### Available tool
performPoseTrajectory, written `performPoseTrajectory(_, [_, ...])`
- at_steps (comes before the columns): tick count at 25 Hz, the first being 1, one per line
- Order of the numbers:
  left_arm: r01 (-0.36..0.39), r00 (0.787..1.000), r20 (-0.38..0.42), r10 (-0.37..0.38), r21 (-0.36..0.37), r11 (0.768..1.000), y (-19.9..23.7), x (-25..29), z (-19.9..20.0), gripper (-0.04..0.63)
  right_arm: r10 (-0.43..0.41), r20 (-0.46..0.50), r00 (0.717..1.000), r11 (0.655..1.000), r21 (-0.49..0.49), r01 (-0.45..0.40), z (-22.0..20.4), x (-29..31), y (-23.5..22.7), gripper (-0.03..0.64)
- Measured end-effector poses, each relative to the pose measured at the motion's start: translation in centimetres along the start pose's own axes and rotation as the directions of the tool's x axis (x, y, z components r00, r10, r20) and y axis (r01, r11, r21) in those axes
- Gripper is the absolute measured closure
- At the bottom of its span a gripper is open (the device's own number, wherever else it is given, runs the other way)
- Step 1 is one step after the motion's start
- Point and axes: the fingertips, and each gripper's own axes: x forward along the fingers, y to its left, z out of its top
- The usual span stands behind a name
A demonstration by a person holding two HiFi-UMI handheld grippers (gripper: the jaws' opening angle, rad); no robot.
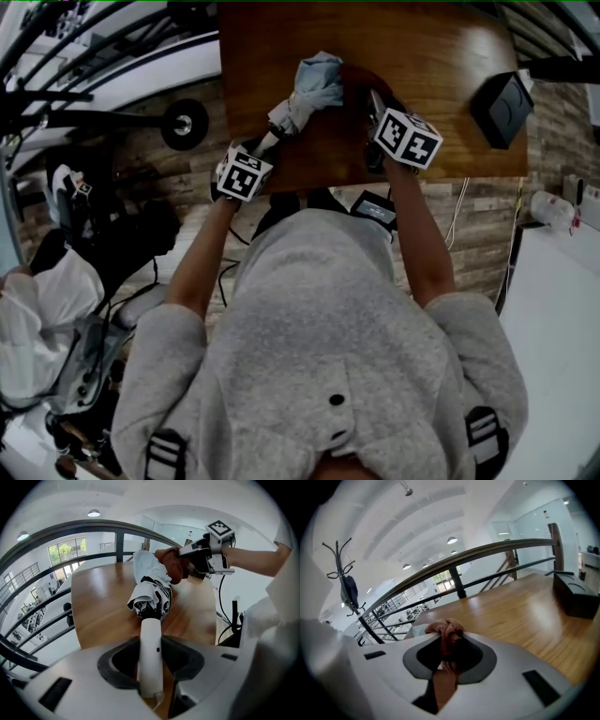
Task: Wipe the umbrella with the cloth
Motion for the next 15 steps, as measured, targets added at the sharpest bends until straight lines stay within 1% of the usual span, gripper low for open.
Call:
performPoseTrajectory(2, [0.007, 1.000, 0.000, -0.007, -0.006, 1.000, -0.4, 0.1, 0.0, 0.439, 0.053, -0.024, 0.998, 0.996, -0.077, -0.055, -0.6, 0.7, 2.9, 0.546])
performPoseTrajectory(4, [0.022, 1.000, 0.001, -0.022, -0.020, 1.000, -0.9, 0.2, 0.0, 0.439, 0.114, -0.064, 0.991, 0.980, -0.155, -0.123, -1.7, 1.2, 6.2, 0.546])
performPoseTrajectory(6, [0.037, 0.999, 0.002, -0.037, -0.037, 0.999, -1.4, 0.3, 0.0, 0.439, 0.173, -0.118, 0.978, 0.958, -0.209, -0.194, -3.4, 1.7, 9.5, 0.546])
performPoseTrajectory(8, [0.044, 0.999, 0.002, -0.044, -0.051, 0.998, -1.6, 0.2, -0.1, 0.439, 0.234, -0.181, 0.955, 0.934, -0.231, -0.273, -5.5, 2.0, 12.7, 0.546])
performPoseTrajectory(10, [0.049, 0.999, 0.005, -0.049, -0.067, 0.997, -1.7, 0.2, -0.1, 0.439, 0.307, -0.252, 0.918, 0.900, -0.238, -0.366, -7.6, 2.1, 15.8, 0.546])
performPoseTrajectory(12, [0.056, 0.998, 0.010, -0.056, -0.087, 0.995, -1.6, 0.3, -0.2, 0.439, 0.395, -0.307, 0.866, 0.853, -0.226, -0.470, -9.2, 1.9, 18.9, 0.546])
performPoseTrajectory(14, [0.064, 0.998, 0.014, -0.063, -0.109, 0.992, -1.3, 0.3, -0.5, 0.439, 0.517, -0.309, 0.798, 0.795, -0.172, -0.581, -9.5, 1.2, 21.6, 0.545])
performPoseTrajectory(15, [0.067, 0.998, 0.018, -0.066, -0.118, 0.991, -1.1, 0.5, -0.6, 0.439, 0.576, -0.283, 0.767, 0.769, -0.130, -0.626, -9.2, 0.8, 22.5, 0.546])
